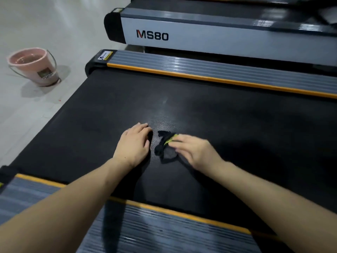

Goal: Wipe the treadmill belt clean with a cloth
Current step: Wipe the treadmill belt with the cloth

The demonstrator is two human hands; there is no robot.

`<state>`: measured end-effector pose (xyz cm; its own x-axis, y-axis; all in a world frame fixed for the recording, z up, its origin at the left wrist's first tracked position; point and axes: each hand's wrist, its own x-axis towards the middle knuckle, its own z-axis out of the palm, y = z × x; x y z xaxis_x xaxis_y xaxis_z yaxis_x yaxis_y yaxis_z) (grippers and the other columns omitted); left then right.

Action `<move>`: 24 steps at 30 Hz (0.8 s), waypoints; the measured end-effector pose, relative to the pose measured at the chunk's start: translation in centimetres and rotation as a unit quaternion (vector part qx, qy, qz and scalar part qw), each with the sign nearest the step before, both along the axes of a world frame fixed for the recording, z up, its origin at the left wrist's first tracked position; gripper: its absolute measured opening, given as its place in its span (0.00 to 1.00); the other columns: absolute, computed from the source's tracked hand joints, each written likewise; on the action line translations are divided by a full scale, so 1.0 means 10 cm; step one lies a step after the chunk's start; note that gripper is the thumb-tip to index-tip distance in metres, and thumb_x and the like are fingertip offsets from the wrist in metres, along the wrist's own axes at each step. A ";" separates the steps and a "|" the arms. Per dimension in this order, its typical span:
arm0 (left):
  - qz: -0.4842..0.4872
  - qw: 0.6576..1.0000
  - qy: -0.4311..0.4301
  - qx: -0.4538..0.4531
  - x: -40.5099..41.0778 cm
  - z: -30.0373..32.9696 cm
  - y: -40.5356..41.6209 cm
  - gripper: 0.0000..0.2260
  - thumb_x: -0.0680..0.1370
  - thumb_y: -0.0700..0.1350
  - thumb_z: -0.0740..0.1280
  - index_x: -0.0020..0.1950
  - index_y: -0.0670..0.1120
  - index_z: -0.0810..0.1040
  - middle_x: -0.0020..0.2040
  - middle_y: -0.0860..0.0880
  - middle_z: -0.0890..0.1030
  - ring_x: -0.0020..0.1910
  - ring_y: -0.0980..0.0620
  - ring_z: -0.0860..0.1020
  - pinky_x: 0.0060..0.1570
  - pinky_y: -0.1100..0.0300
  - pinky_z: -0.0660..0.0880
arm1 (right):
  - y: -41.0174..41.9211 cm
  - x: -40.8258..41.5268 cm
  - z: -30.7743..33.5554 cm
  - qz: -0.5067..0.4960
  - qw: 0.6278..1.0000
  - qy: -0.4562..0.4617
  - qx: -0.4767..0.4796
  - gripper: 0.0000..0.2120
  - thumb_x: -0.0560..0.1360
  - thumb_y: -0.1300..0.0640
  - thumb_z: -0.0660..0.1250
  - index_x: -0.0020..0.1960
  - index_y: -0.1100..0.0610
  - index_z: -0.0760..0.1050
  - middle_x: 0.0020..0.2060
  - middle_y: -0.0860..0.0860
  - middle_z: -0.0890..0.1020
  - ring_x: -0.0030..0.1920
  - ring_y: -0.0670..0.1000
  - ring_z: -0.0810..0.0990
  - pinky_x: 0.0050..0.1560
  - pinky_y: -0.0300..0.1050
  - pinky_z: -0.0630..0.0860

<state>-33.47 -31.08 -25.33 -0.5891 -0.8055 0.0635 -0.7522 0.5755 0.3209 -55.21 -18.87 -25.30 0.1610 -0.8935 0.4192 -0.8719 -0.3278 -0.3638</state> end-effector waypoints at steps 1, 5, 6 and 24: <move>0.005 1.000 0.000 0.004 0.06 0.01 0.10 0.19 0.79 0.42 0.62 0.70 0.50 0.76 0.76 0.49 0.72 0.78 0.47 0.65 0.75 0.50 0.62 | -0.21 -0.13 -0.01 -0.030 0.999 0.011 -0.010 0.12 0.79 0.55 0.67 0.62 0.50 0.82 0.62 0.47 0.81 0.63 0.48 0.79 0.65 0.44 0.75; 0.013 1.000 -0.004 0.004 0.21 -0.05 0.37 0.19 0.80 0.44 0.62 0.71 0.51 0.75 0.77 0.49 0.70 0.79 0.47 0.63 0.76 0.49 0.61 | -0.75 -0.41 0.13 -0.235 0.970 -0.060 0.021 0.12 0.77 0.56 0.68 0.58 0.48 0.83 0.61 0.41 0.82 0.59 0.49 0.81 0.60 0.49 0.78; 0.017 1.000 -0.005 0.009 0.23 -0.05 0.41 0.19 0.80 0.45 0.61 0.71 0.51 0.74 0.77 0.49 0.70 0.79 0.47 0.63 0.76 0.48 0.61 | -0.73 -0.35 0.15 -0.244 0.967 -0.066 0.028 0.11 0.77 0.56 0.68 0.58 0.48 0.83 0.60 0.41 0.82 0.59 0.49 0.81 0.60 0.49 0.77; 0.044 0.997 -0.054 0.043 -0.32 0.09 1.09 0.19 0.83 0.50 0.56 0.74 0.53 0.69 0.80 0.50 0.63 0.81 0.49 0.56 0.78 0.50 0.57 | -0.04 -0.94 0.11 -0.239 0.971 -0.003 0.005 0.12 0.77 0.60 0.69 0.59 0.53 0.83 0.60 0.49 0.83 0.60 0.54 0.82 0.63 0.46 0.76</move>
<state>-36.71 -20.22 -24.46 -0.5156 -0.8541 -0.0684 -0.8316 0.4797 0.2799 -64.64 -19.24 -24.20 -0.2756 -0.8697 0.4093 -0.9215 0.1178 -0.3702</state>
